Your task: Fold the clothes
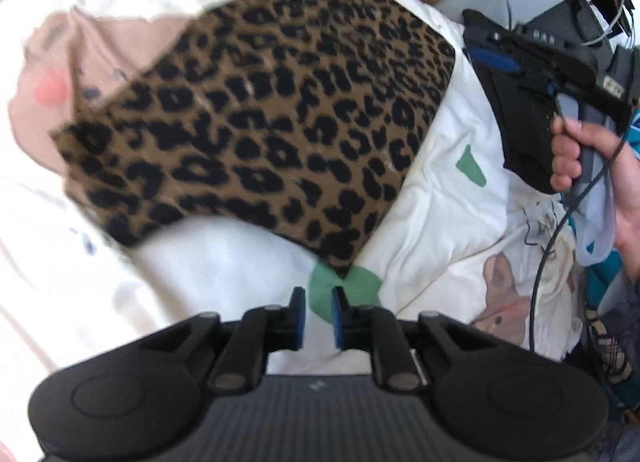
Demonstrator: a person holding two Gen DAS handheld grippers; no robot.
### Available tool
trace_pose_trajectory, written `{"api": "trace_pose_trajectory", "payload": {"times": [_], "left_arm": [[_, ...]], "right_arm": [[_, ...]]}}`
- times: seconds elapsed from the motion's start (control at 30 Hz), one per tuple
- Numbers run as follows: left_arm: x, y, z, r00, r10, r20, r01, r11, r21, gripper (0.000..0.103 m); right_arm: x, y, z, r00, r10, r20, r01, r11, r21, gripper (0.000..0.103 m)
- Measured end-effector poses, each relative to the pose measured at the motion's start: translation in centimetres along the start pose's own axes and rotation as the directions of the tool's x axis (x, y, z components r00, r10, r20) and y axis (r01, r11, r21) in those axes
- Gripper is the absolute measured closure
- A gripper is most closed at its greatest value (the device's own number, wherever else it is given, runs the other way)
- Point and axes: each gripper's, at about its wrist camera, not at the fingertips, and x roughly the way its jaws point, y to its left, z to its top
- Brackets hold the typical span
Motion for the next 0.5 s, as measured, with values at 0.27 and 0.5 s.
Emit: {"api": "trace_pose_trajectory", "payload": {"times": [0.27, 0.5], "left_arm": [[-3.3, -0.3, 5.2, 0.992, 0.027, 0.125, -0.036, 0.997, 0.069, 0.073], [-3.8, -0.4, 10.3, 0.976, 0.064, 0.206, -0.092, 0.987, 0.129, 0.065]], "right_arm": [[-0.8, 0.4, -2.4, 0.999, 0.005, -0.041, -0.004, 0.999, 0.032, 0.061], [-1.2, 0.6, -3.9, 0.998, 0.005, -0.066, -0.001, 0.998, 0.065, 0.058]]}}
